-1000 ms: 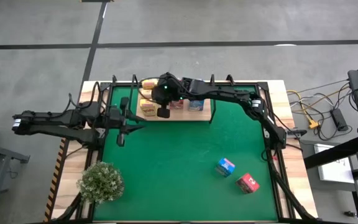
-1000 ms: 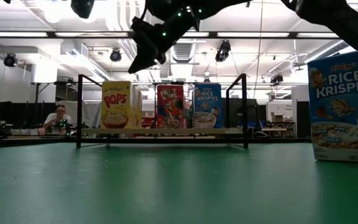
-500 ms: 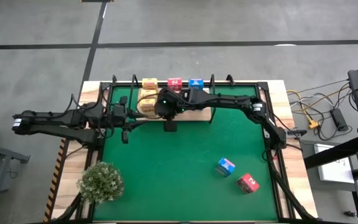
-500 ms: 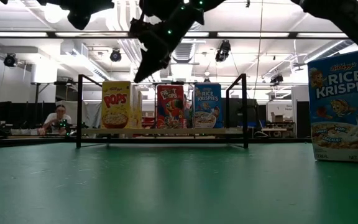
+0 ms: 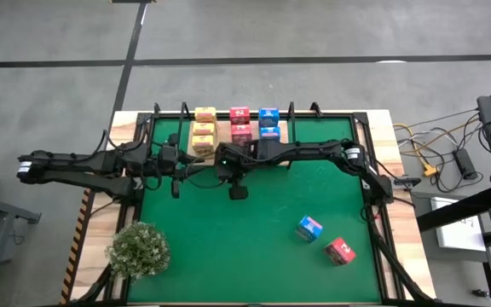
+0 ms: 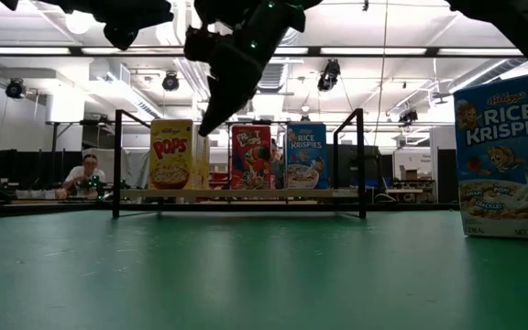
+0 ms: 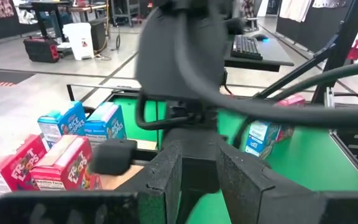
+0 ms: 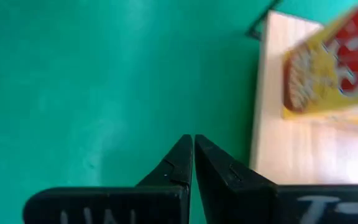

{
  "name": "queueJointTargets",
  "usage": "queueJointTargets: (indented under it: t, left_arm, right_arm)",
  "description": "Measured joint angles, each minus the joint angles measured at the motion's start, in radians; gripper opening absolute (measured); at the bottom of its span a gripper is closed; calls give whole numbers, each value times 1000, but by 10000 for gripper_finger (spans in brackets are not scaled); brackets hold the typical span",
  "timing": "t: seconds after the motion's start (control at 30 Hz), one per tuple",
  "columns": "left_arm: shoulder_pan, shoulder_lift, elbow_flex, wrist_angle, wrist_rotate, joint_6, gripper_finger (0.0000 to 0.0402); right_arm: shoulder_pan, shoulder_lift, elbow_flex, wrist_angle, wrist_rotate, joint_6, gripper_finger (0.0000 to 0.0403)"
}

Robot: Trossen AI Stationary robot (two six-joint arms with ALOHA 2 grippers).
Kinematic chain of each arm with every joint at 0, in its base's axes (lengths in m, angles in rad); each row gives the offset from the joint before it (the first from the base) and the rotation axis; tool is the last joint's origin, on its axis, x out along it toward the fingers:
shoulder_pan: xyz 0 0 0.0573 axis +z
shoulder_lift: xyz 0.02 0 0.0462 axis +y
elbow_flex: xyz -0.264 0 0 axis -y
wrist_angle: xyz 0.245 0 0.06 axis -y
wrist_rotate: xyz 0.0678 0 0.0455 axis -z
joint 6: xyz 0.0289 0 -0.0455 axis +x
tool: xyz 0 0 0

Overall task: Stack cereal on shelf
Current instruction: Put the blue cereal box on the shelf aligned with the other blue cereal boxes

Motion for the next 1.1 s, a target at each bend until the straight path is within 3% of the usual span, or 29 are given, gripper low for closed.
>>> queueJointTargets:
  t: [0.47,0.77,1.1]
  left_arm:
    - [0,49,3,43,0,-36,84]
    - [0,86,3,86,0,-39,84]
    - [0,102,3,94,0,-52,84]
  right_arm:
    - [52,0,-115,242,-5,-23,9]
    - [53,0,-189,402,-5,48,9]
    - [54,0,-210,415,-5,68,9]
